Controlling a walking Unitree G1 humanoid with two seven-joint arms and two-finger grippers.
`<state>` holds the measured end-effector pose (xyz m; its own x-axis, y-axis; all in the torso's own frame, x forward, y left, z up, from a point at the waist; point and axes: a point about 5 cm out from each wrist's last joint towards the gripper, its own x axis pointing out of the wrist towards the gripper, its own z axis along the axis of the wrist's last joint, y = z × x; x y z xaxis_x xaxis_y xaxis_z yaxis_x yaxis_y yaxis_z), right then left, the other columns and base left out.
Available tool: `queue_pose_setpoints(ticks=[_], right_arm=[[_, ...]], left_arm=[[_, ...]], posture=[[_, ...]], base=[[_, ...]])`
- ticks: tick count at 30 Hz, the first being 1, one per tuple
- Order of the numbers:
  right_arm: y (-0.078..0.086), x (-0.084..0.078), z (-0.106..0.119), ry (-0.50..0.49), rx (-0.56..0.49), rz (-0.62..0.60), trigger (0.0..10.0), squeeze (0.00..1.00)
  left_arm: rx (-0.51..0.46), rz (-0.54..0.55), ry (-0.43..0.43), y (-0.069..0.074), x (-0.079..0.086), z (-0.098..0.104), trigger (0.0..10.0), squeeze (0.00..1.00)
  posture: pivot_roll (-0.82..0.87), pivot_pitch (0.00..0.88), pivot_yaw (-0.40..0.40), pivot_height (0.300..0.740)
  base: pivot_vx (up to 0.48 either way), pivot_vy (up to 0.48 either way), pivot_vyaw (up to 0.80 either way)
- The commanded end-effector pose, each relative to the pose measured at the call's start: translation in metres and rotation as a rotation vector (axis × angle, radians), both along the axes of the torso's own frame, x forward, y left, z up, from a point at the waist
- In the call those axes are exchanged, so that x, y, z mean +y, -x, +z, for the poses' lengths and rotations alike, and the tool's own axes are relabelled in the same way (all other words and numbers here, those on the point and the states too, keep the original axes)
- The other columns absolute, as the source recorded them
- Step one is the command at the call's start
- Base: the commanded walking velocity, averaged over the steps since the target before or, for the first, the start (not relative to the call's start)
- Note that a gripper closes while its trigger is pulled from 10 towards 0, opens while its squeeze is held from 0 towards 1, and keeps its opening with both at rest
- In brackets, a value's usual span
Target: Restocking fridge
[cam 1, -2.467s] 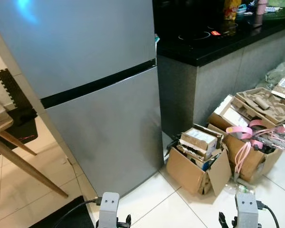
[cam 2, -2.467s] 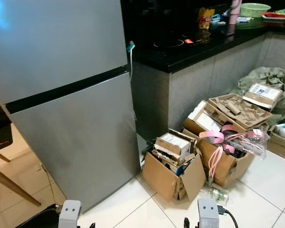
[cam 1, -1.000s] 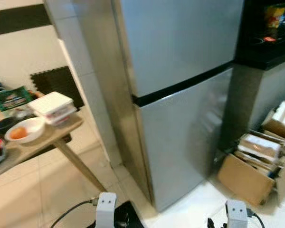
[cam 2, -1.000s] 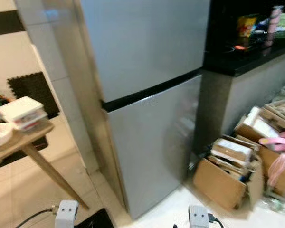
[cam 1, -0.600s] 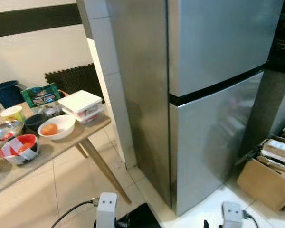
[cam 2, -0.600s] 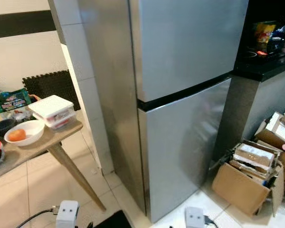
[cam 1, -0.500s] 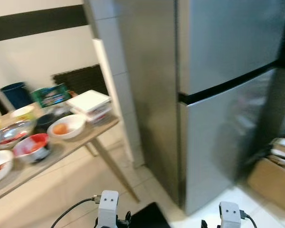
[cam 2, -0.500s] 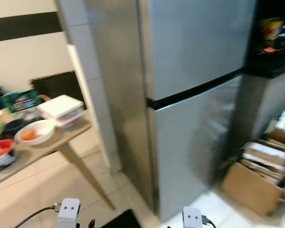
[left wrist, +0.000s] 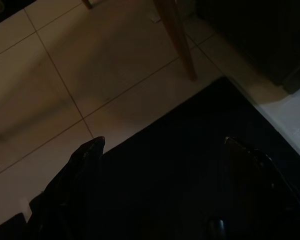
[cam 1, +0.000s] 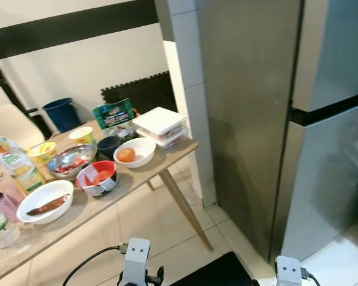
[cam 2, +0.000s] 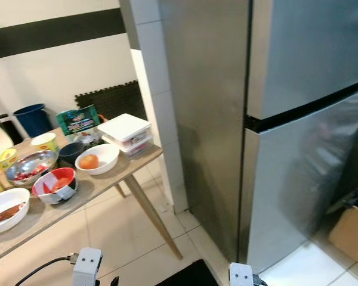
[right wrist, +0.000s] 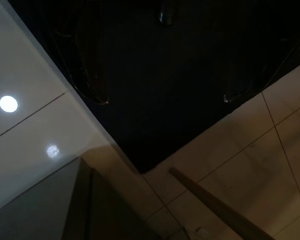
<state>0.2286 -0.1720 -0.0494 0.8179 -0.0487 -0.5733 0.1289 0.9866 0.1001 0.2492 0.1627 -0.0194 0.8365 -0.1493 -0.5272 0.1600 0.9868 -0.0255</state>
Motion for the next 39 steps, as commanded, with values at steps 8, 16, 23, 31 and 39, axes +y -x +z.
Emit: queue_pose_setpoints(ticks=[8, 16, 23, 31, 39], right_arm=[[-0.013, 0.003, 0.006, 0.008, -0.004, 0.042, 10.0, 0.0], [-0.017, -0.006, 0.01, 0.024, -0.009, 0.035, 10.0, 0.0], [-0.006, -0.017, 0.004, 0.049, 0.019, 0.047, 10.0, 0.0], [0.006, -0.013, -0.004, 0.037, 0.047, 0.039, 10.0, 0.0], [-0.002, -0.011, 0.0, 0.034, 0.036, 0.053, 10.0, 0.0]], left_arm=[[-0.015, 0.029, -0.006, -0.007, -0.002, 0.002, 10.0, 0.0], [-0.012, 0.04, 0.01, -0.009, -0.011, 0.001, 10.0, 0.0], [0.021, 0.051, 0.021, 0.005, -0.015, -0.009, 10.0, 0.0], [0.042, 0.046, 0.002, 0.014, -0.008, -0.017, 10.0, 0.0], [0.026, 0.045, 0.007, 0.005, -0.011, -0.012, 10.0, 0.0]], posture=[[0.01, 0.0, 0.119, 0.74], [-0.01, 0.0, 0.091, 0.74], [-0.03, 0.0, 0.081, 0.74], [-0.06, 0.0, 0.096, 0.74], [-0.06, 0.0, 0.098, 0.74]], base=[[0.0, 0.0, 0.0], [0.0, 0.0, 0.0], [0.0, 0.0, 0.0], [0.0, 0.0, 0.0], [0.0, 0.0, 0.0]])
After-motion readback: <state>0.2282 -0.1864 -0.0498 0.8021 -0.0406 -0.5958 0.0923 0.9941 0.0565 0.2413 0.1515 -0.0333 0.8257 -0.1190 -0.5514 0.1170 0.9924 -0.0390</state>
